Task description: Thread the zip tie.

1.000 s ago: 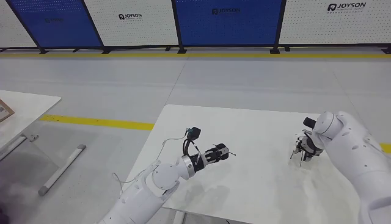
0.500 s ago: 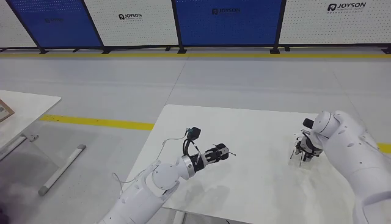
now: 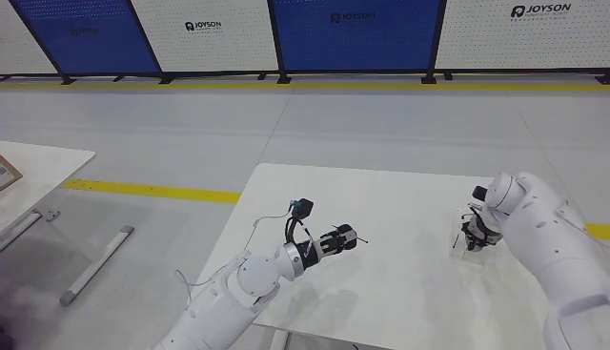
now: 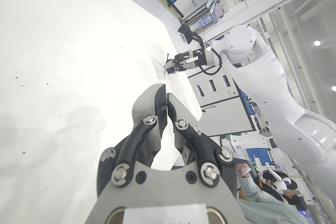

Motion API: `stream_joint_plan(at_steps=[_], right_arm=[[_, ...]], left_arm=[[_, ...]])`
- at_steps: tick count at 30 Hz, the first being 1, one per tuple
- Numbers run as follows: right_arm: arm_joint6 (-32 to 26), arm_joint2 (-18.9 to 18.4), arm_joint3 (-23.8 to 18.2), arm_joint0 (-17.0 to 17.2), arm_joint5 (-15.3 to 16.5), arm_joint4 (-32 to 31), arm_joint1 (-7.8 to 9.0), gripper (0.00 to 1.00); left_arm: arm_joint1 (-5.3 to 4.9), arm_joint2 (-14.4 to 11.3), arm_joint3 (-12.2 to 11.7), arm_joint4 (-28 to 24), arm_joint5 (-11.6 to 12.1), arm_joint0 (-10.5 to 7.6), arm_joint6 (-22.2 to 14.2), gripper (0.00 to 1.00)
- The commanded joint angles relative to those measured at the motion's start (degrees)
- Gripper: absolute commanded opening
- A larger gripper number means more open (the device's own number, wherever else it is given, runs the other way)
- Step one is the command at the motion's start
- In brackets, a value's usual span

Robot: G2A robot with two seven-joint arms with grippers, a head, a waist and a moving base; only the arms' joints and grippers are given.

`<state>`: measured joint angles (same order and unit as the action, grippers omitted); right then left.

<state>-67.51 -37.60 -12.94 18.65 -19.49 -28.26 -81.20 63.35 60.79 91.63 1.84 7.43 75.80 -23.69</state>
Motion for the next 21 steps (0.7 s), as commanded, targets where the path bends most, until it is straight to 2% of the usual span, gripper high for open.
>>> stream_joint_plan(at_steps=[1,7,11,21], right_arm=[[0.15,-0.05,0.2,-0.12,0.0,-0.18,-0.14,0.0],[0.97,-0.47,0.2,-0.33,1.0,-0.37,-0.17,0.0],[0.87,-0.94,-0.27,-0.32,3.16,-0.23,0.12,0.0],[3.64,-3.81,-2.16,0.87,9.17,1.7,2.51,0.0]], left_arm=[[0.0,0.0,0.0,0.0,0.0,0.0,0.0,0.0],[0.0,0.0,0.0,0.0,0.0,0.0,0.0,0.0],[0.0,0.0,0.0,0.0,0.0,0.0,0.0,0.0],[0.0,0.0,0.0,0.0,0.0,0.0,0.0,0.0]])
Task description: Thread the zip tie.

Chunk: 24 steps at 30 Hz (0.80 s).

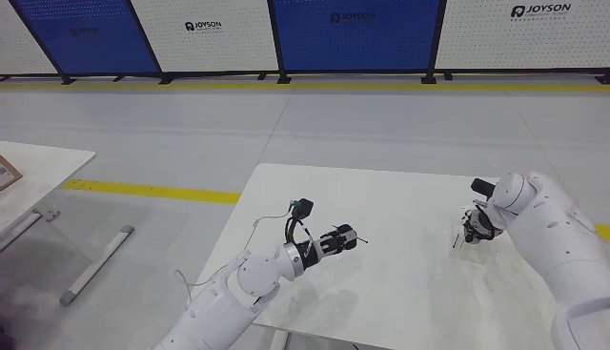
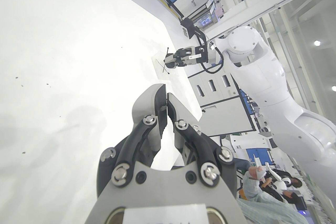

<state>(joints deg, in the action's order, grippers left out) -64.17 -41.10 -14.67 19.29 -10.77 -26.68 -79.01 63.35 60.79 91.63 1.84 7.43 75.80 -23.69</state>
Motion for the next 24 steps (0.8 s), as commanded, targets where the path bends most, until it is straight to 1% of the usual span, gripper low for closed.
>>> stream_joint_plan(at_steps=[1,3,5,7,9,11,12,15,16,18,19,20,24], right_arm=[[0.66,-0.61,-0.93,0.48,0.77,0.2,0.65,0.0],[1.52,-1.31,-2.41,1.22,0.75,0.21,1.47,0.0],[1.98,-2.08,-4.41,2.23,1.46,0.42,2.3,0.0],[2.8,-3.32,-6.67,3.51,1.54,0.56,3.58,0.0],[3.05,-4.78,-10.1,5.37,1.63,0.66,5.04,0.0],[2.96,-6.26,-13.63,7.16,0.66,0.37,6.47,0.0],[2.87,-7.1,-15.76,8.22,-0.03,0.2,7.22,0.0],[1.97,-10.7,-24.09,12.57,-1.98,-0.45,9.99,0.0],[1.58,-12.49,-27.84,14.69,-2.8,-0.91,11.19,0.0],[0.75,-15.32,-33.91,18.19,-4.35,-1.85,12.94,0.0],[-0.03,-17.19,-38.01,20.61,-5.45,-2.66,14.02,0.0],[-0.27,-17.64,-39.02,21.21,-5.73,-2.87,14.27,0.0],[-0.27,-17.64,-39.02,21.21,-5.73,-2.87,14.27,0.0]], left_arm=[[0.0,0.0,0.0,0.0,0.0,0.0,0.0,0.0],[0.0,0.0,0.0,0.0,0.0,0.0,0.0,0.0],[0.0,0.0,0.0,0.0,0.0,0.0,0.0,0.0],[0.0,0.0,0.0,0.0,0.0,0.0,0.0,0.0],[0.0,0.0,0.0,0.0,0.0,0.0,0.0,0.0],[0.0,0.0,0.0,0.0,0.0,0.0,0.0,0.0],[0.0,0.0,0.0,0.0,0.0,0.0,0.0,0.0],[0.0,0.0,0.0,0.0,0.0,0.0,0.0,0.0],[0.0,0.0,0.0,0.0,0.0,0.0,0.0,0.0],[0.0,0.0,0.0,0.0,0.0,0.0,0.0,0.0],[0.0,0.0,0.0,0.0,0.0,0.0,0.0,0.0],[0.0,0.0,0.0,0.0,0.0,0.0,0.0,0.0],[0.0,0.0,0.0,0.0,0.0,0.0,0.0,0.0]])
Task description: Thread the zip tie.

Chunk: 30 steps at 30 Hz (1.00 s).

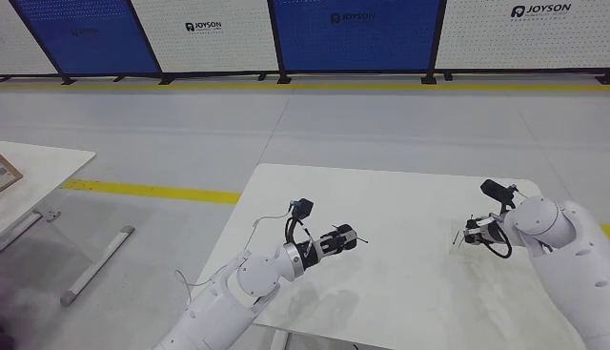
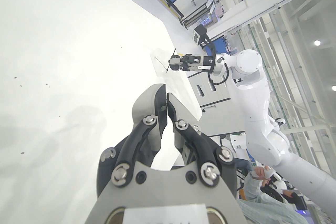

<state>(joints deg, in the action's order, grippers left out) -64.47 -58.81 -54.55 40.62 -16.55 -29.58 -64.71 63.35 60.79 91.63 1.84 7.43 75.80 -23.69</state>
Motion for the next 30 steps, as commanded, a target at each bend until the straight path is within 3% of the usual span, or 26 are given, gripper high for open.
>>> stream_joint_plan(at_steps=[1,18,20,25,30], right_arm=[[0.03,0.07,0.87,-0.12,0.05,0.04,-0.03,0.0],[0.03,0.07,0.87,-0.12,0.05,0.04,-0.03,0.0],[2.59,-0.72,0.06,0.86,0.23,0.05,0.16,0.0],[6.01,-6.35,-6.33,4.77,0.26,1.1,1.84,0.0],[9.07,-15.57,-19.76,14.99,3.25,3.82,4.29,0.0]], left_arm=[[0.0,0.0,0.0,0.0,0.0,0.0,0.0,0.0],[0.0,0.0,0.0,0.0,0.0,0.0,0.0,0.0],[0.0,0.0,0.0,0.0,0.0,0.0,0.0,0.0],[0.0,0.0,0.0,0.0,0.0,0.0,0.0,0.0],[0.0,0.0,0.0,0.0,0.0,0.0,0.0,0.0]])
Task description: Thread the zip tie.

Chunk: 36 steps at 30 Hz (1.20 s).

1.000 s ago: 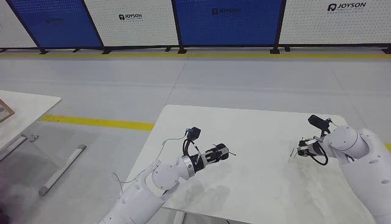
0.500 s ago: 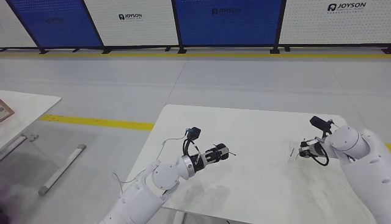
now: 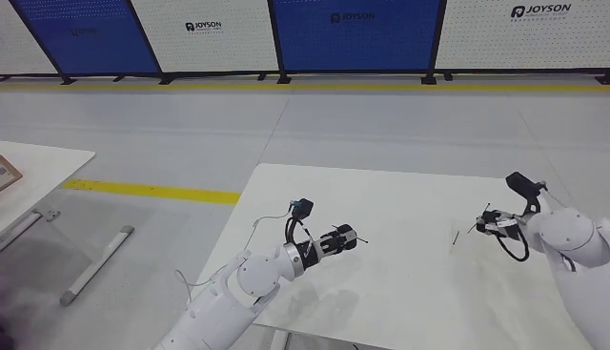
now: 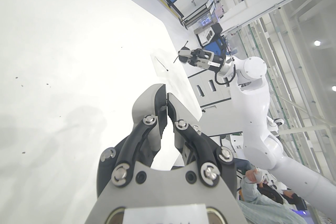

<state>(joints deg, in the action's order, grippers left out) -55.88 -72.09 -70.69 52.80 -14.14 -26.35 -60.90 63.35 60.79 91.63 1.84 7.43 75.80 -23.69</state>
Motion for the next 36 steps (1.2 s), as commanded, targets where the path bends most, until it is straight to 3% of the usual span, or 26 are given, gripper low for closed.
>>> stream_joint_plan(at_steps=[1,4,7,27,28,29,31,33,36], right_arm=[[0.95,-3.88,-6.29,5.03,1.82,1.05,0.86,0.0],[2.52,-8.49,-14.01,12.08,5.63,2.58,1.84,0.0],[1.5,-11.08,-17.66,16.59,11.4,5.34,2.39,0.0],[1.5,-11.08,-17.66,16.59,11.4,5.34,2.39,0.0],[3.58,-11.02,-18.06,16.86,12.14,3.79,2.41,0.0],[4.74,-10.42,-18.52,17.6,13.3,2.09,2.43,0.0],[6.82,-10.77,-19.48,19.03,17.31,5.22,2.34,0.0],[8.04,-12.32,-19.91,20.79,24.38,10.39,2.41,0.0],[7.29,-13.16,-18.85,21.96,31.54,16.61,2.45,0.0]], left_arm=[[0.0,0.0,0.0,0.0,0.0,0.0,0.0,0.0],[0.0,0.0,0.0,0.0,0.0,0.0,0.0,0.0],[0.0,0.0,0.0,0.0,0.0,0.0,0.0,0.0],[0.0,0.0,0.0,0.0,0.0,0.0,0.0,0.0],[0.0,0.0,0.0,0.0,0.0,0.0,0.0,0.0],[0.0,0.0,0.0,0.0,0.0,0.0,0.0,0.0],[0.0,0.0,0.0,0.0,0.0,0.0,0.0,0.0],[0.0,0.0,0.0,0.0,0.0,0.0,0.0,0.0],[0.0,0.0,0.0,0.0,0.0,0.0,0.0,0.0]])
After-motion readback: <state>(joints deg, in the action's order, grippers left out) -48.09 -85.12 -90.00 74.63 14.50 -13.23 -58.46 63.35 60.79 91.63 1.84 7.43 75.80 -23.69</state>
